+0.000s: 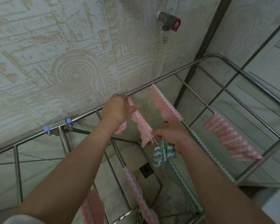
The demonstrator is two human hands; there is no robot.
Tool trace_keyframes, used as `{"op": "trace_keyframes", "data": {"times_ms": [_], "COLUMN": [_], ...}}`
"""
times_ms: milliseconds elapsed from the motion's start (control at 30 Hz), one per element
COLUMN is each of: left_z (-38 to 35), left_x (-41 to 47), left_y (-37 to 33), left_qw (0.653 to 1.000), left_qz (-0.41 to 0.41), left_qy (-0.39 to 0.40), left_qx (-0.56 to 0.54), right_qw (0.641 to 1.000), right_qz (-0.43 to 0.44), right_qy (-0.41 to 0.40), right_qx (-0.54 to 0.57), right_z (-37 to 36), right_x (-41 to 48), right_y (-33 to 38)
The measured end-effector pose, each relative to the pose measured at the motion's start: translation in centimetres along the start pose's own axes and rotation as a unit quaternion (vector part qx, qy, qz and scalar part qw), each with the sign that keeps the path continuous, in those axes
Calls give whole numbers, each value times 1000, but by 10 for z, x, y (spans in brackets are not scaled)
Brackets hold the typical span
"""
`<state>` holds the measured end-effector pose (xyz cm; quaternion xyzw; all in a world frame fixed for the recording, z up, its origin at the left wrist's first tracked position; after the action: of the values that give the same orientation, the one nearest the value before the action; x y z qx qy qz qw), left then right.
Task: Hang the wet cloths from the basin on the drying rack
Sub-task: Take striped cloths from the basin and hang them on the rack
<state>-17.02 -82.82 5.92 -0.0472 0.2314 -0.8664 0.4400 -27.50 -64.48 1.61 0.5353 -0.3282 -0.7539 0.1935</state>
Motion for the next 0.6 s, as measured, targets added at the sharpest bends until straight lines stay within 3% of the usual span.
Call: {"op": "trace_keyframes", "data": {"times_ms": [233,333,400,467,533,600], "left_z": [-1,0,11,31,45,55], "left_x": [1,-3,-8,-19,-37,-64], "left_y": [-12,-10,-5,1,4,-4], "left_qw": [997,998,999,978,914,869], "left_qz": [4,-4,5,31,66,76], "left_qy": [38,41,11,-30,-41,-18], "left_qx": [68,46,-45,-202,-398,-489], "right_qw": [999,1000,996,982,962,933], "right_qz": [16,-2,-19,-19,-8,7], "right_qy": [6,11,15,23,42,67], "right_qx": [-30,1,88,186,271,353], "right_z": [-2,-1,3,9,12,11], "right_x": [0,-4,-11,-21,-34,-50], "right_y": [3,0,-4,-3,1,4]}}
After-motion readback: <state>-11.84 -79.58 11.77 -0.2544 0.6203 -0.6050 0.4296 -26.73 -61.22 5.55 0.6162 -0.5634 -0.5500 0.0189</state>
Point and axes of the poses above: each hand's wrist, its own x-axis towards the middle knuckle, its own z-axis out of the back of the hand, y = z × x, the point moved 8 cm from there along x, towards the middle knuckle, and after that the axes turned 8 degrees about y, right-handed, at the moved point
